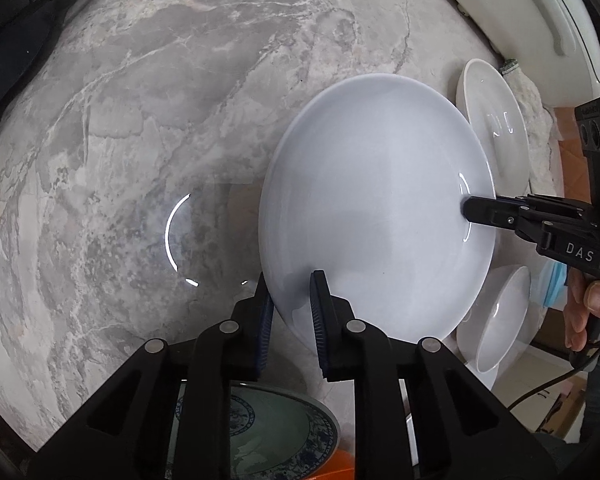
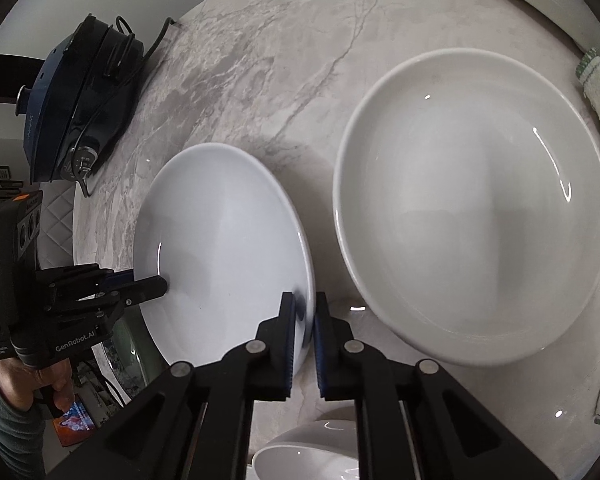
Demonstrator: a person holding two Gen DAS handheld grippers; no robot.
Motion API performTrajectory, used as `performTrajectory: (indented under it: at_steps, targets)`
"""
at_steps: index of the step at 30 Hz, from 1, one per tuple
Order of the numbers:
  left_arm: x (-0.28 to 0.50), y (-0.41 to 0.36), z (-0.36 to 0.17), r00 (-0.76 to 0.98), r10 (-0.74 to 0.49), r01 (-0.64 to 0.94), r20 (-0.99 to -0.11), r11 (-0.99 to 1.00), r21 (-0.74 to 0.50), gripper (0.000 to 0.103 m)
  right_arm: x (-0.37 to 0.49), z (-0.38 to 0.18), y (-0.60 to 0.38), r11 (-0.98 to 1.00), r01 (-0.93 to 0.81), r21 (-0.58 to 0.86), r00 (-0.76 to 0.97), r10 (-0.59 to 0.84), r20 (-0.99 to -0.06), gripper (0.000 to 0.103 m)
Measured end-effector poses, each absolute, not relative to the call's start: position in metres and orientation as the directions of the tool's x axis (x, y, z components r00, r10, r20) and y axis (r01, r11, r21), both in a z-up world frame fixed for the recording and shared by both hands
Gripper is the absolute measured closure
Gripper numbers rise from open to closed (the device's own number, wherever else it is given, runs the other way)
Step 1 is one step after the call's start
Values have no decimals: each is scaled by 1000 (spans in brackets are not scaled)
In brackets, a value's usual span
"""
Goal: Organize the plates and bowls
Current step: 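Lift the second plate with both grippers and carry it toward the first plate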
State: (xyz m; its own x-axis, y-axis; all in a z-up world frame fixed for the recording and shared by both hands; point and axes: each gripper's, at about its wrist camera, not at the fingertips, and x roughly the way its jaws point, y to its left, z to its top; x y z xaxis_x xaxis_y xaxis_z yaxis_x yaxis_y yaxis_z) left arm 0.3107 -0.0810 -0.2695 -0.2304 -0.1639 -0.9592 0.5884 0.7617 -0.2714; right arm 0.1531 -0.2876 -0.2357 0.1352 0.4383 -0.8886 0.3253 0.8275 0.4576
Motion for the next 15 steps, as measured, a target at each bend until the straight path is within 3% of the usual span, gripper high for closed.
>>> performTrajectory:
  at_steps: [15]
  targets:
    - [245, -66, -169, -161, -283, 630, -945, 708, -319, 87, 101, -145, -288, 832, 249, 497, 261, 436, -861, 92]
